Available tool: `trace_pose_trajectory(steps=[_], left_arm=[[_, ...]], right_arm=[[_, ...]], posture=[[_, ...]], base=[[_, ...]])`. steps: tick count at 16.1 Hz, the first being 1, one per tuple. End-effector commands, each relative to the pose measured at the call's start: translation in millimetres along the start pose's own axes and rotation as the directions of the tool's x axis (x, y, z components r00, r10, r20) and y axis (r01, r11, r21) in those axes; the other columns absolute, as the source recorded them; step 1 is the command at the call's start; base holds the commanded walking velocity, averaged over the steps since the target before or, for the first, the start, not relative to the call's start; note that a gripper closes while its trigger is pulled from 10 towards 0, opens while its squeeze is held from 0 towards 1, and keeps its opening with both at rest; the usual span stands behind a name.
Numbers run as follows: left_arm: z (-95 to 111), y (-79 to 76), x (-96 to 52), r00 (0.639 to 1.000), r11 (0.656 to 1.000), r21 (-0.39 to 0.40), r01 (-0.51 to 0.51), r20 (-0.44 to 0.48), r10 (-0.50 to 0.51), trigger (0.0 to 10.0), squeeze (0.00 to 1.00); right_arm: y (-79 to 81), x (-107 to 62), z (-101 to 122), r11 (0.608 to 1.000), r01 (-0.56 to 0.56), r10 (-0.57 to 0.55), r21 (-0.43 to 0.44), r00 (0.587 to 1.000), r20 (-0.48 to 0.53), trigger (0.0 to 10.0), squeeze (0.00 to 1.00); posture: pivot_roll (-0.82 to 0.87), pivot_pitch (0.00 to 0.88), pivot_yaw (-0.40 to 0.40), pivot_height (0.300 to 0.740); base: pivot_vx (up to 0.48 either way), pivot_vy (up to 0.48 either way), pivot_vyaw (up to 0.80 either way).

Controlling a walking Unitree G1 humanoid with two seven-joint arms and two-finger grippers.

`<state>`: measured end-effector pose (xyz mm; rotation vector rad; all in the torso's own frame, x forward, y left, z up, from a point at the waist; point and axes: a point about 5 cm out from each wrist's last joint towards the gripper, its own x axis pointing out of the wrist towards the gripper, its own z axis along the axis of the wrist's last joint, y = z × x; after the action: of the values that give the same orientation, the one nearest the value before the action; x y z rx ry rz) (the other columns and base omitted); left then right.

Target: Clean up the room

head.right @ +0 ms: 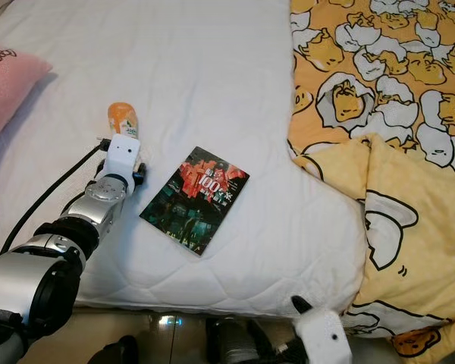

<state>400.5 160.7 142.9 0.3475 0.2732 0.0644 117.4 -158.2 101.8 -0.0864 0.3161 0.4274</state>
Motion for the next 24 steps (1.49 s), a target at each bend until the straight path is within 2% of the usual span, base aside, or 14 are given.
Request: trace_pose_trajectory(steps=[1,3,4,6,9,10,11,12,13,14,15,18,20,24], left_arm=[[-1.7,-7.8,-0.6,0.999,0.998,-0.03,0.047,-0.018,-0.048,0.0,0.0],[-1.0,0.2,0.1,1.0,0.998,-0.053,0.03,-0.001,-0.03,0.0,0.0],[-1.4,6.0,0.2,1.0,1.0,-0.009,0.015,0.018,-0.014,0.0,0.0],[14.6,12.4,0.3,0.989,0.998,-0.015,0.059,0.138,-0.057,0.0,0.0],[29.4,-0.7,-5.0,0.938,0.977,-0.064,0.205,0.298,-0.177,0.0,0.0],[28.2,-11.8,-12.1,0.883,0.951,-0.044,0.306,0.388,-0.266,0.0,0.0],[13.1,-19.1,-25.7,0.837,0.931,-0.07,0.359,0.465,-0.288,1.5,0.0],[6.5,-20.4,-29.8,0.838,0.924,-0.103,0.367,0.468,-0.281,10.0,0.0],[-7.2,-25.1,-40.0,0.834,0.896,-0.18,0.407,0.474,-0.283,10.0,0.0],[-24.8,-30.1,-45.3,0.863,0.886,-0.267,0.379,0.448,-0.234,10.0,0.0],[-44.2,-36.3,-45.4,0.9,0.898,-0.294,0.328,0.387,-0.202,10.0,0.0],[-59.6,-44.4,-54.8,0.906,0.879,-0.331,0.344,0.361,-0.219,10.0,0.0],[-58.3,-48.1,-66.4,0.873,0.854,-0.321,0.41,0.411,-0.264,10.0,0.0],[-61.3,-60.9,-74.2,0.853,0.887,-0.172,0.428,0.402,-0.334,10.0,0.0]], right_arm=[[-2.4,2.8,-7.5,1.0,-0.005,0.006,0.022,0.999,-0.037,10.0,0.0],[-4.6,16.6,-9.5,1.0,0.007,-0.007,0.015,1.0,-0.013,10.0,0.0],[-6.5,29.2,-8.7,1.0,0.014,-0.014,0.019,1.0,0.011,10.0,0.0],[-16.6,61.8,-1.4,0.998,0.057,-0.059,0.027,0.994,0.087,10.0,0.0],[-26.9,88.1,1.8,0.995,0.098,-0.099,0.021,0.987,0.13,10.0,0.0],[-33.9,98.1,6.6,0.99,0.143,-0.142,0.008,0.976,0.168,10.0,0.0],[-53.3,101.7,25.0,0.951,0.309,-0.304,0.024,0.914,0.27,10.0,0.0],[-60.4,99.9,30.6,0.927,0.374,-0.363,0.023,0.883,0.299,10.0,0.0],[-73.2,96.1,36.2,0.876,0.482,-0.458,0.012,0.823,0.336,10.0,0.0],[-82.9,95.9,36.0,0.847,0.531,-0.5,0.015,0.788,0.36,10.0,0.0],[-88.1,99.6,34.0,0.835,0.548,-0.529,0.052,0.771,0.354,10.0,0.0],[-88.8,110.0,36.8,0.825,0.563,-0.536,0.044,0.756,0.375,10.0,0.0],[-89.0,115.5,33.7,0.83,0.557,-0.526,0.03,0.764,0.374,10.0,0.0],[-79.3,119.6,25.6,0.875,0.483,-0.443,-0.028,0.823,0.357,10.0,0.0]], posture=[[-0.2,0.307,-0.105,0.74],[-0.17,0.25,-0.065,0.74],[-0.15,0.207,-0.044,0.74],[-0.05,0.096,-0.001,0.74],[0.03,0.001,0.036,0.74],[0.07,0.0,0.049,0.74],[0.09,0.0,0.037,0.74],[0.1,0.0,0.034,0.74],[0.11,0.0,0.021,0.74],[0.13,0.0,0.009,0.74],[0.13,0.0,0.002,0.74],[0.13,0.0,-0.007,0.74],[0.13,0.0,-0.013,0.74],[0.11,0.0,-0.012,0.74]], base=[[0.0,0.0,0.0],[0.0,0.0,0.0],[0.0,0.0,0.0],[0.0,0.0,0.0],[0.0,0.0,0.0],[0.0,0.0,0.0],[0.0,0.0,0.0],[0.0,0.0,0.0],[0.0,0.0,0.0],[0.0,-0.435,0.0],[0.0,-0.442,0.0],[0.0,-0.442,0.0],[0.0,-0.446,0.0],[0.0,-0.47,-0.5]])
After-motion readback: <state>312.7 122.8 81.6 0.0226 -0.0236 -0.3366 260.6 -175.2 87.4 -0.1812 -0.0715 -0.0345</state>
